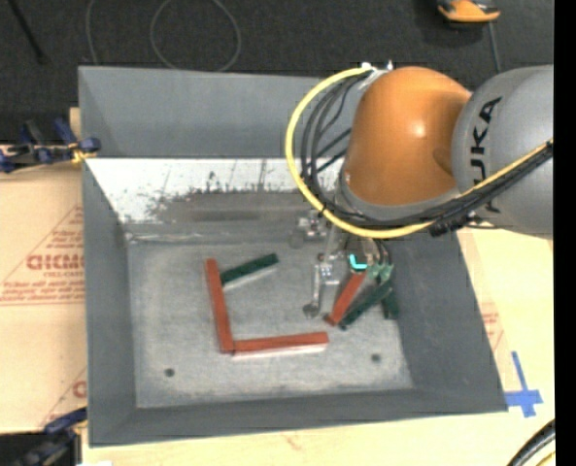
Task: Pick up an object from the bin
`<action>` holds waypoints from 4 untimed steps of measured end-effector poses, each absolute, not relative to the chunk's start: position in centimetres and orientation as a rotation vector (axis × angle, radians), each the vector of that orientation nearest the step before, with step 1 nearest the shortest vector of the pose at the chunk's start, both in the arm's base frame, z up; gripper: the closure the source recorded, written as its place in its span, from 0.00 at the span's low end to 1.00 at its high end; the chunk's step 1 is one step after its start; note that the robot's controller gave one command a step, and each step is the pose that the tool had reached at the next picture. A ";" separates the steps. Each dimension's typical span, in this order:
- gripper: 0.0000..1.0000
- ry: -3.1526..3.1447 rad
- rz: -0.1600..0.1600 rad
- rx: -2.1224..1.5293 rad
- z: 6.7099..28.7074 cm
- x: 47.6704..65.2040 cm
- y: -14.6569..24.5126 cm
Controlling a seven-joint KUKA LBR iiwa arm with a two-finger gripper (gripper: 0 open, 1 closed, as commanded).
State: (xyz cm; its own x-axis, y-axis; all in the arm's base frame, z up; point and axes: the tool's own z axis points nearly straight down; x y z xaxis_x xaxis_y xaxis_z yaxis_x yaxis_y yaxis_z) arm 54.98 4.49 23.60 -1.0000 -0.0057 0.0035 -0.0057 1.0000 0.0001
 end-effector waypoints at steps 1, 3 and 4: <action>0.00 -3.125 0.001 0.252 8.6 51.0 3.4; 1.00 -3.144 -0.004 -0.126 11.1 52.3 8.4; 0.00 -3.142 -0.002 -0.129 11.0 52.2 8.3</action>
Offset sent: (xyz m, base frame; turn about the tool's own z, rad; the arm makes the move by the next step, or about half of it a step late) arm -0.0378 -0.0101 -0.1462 -0.1559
